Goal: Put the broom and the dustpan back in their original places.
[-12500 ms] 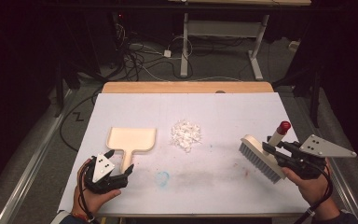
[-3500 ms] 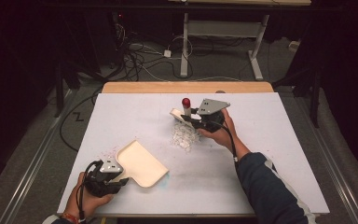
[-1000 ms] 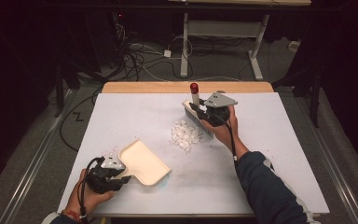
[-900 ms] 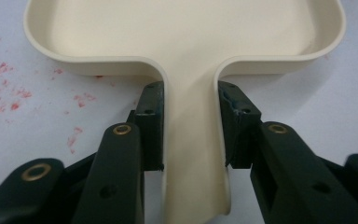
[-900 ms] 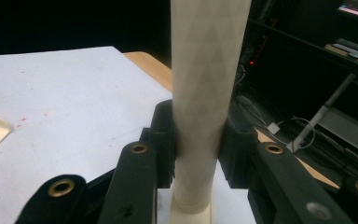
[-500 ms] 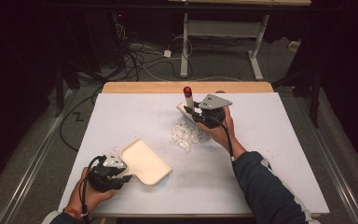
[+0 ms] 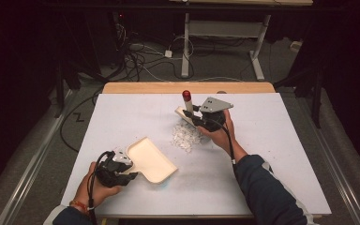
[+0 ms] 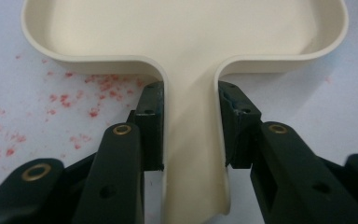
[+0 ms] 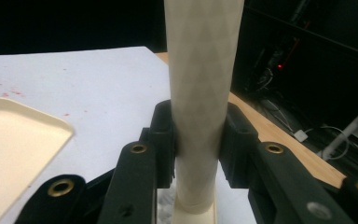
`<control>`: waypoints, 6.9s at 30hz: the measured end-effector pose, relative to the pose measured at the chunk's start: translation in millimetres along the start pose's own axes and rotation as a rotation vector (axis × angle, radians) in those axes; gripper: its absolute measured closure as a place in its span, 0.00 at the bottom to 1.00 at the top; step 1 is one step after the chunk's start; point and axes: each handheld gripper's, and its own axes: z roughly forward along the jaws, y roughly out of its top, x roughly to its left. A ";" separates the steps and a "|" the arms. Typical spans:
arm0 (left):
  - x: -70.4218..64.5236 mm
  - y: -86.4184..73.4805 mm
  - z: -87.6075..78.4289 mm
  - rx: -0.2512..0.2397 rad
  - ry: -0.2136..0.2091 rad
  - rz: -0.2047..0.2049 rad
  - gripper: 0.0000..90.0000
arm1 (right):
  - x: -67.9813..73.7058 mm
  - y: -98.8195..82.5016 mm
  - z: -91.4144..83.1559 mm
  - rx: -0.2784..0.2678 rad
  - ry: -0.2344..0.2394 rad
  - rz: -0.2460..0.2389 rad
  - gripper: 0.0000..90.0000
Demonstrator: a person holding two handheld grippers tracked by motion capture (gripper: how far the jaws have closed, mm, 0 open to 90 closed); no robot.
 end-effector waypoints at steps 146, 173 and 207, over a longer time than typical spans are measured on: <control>7.2 17.3 17.7 0.103 -0.015 -0.028 0.70 | 84.3 43.3 -52.3 -0.078 0.236 0.024 0.79; 8.9 12.9 13.4 0.086 0.002 -0.064 0.70 | 17.5 13.7 -140.5 -0.014 0.036 0.099 0.79; 44.9 -9.0 0.7 0.013 0.115 -0.316 0.70 | -7.8 -53.9 -249.6 0.163 0.274 0.246 0.79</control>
